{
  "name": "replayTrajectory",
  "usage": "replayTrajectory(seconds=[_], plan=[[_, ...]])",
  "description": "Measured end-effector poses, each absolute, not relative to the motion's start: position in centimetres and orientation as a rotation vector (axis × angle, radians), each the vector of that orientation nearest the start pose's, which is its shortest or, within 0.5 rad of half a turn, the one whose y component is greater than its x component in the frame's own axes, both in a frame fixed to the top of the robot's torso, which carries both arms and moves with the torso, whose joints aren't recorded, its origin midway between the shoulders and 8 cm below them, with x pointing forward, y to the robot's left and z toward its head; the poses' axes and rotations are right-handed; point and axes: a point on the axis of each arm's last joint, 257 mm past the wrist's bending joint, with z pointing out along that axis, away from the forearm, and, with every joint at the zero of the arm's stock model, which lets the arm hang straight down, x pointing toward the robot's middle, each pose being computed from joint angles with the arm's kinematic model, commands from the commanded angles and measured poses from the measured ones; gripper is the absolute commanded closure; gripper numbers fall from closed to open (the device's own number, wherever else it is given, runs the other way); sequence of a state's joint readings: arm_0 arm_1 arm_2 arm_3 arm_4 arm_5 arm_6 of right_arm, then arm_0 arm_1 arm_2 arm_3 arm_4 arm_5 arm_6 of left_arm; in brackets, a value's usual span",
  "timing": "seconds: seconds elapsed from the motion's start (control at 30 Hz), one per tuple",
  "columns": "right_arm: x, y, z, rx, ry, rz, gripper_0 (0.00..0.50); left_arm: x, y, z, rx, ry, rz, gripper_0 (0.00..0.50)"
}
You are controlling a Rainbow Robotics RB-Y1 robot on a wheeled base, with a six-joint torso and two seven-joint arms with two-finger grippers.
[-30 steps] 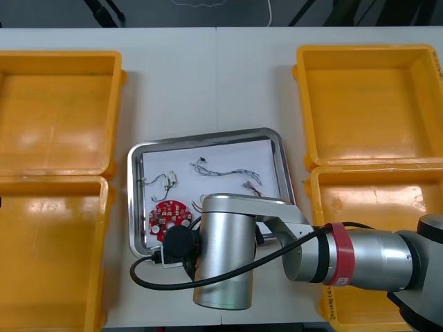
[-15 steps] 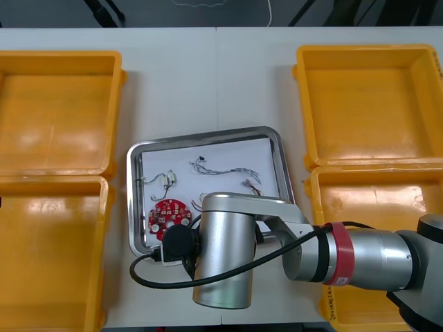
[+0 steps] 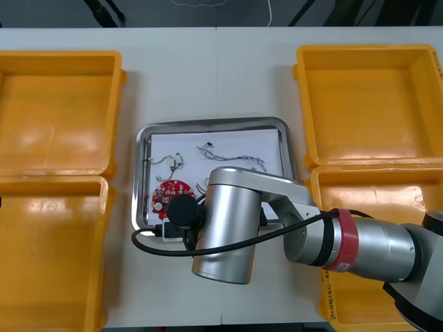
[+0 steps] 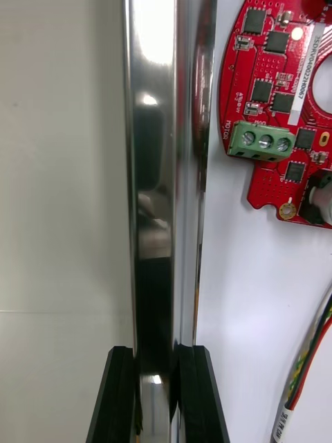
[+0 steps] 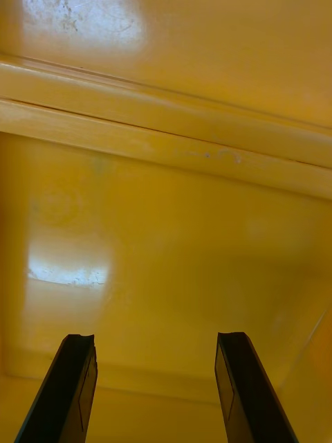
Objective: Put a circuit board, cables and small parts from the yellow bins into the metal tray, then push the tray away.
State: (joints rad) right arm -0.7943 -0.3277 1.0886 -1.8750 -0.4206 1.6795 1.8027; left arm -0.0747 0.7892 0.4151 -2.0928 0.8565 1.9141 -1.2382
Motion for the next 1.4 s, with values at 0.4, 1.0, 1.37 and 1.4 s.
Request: replayTrajectory(seconds=[0.4, 1.0, 1.37, 1.4], plan=[[39.8, 1.1, -27.7, -1.928, 1.928, -0.459, 0.500, 34.8, 42.3, -18.8, -0.299, 2.746, -0.006, 0.000], [43.9, 1.3, -24.9, -1.896, 1.892, -0.573, 0.500, 34.8, 42.3, -18.8, -0.299, 2.746, -0.006, 0.000], [47.9, 1.1, -24.5, -1.857, 1.874, -0.602, 0.500, 34.8, 42.3, -18.8, -0.299, 2.746, -0.006, 0.000], [48.3, 1.1, -24.4, -1.850, 1.873, -0.604, 0.500, 34.8, 42.3, -18.8, -0.299, 2.746, -0.006, 0.000]])
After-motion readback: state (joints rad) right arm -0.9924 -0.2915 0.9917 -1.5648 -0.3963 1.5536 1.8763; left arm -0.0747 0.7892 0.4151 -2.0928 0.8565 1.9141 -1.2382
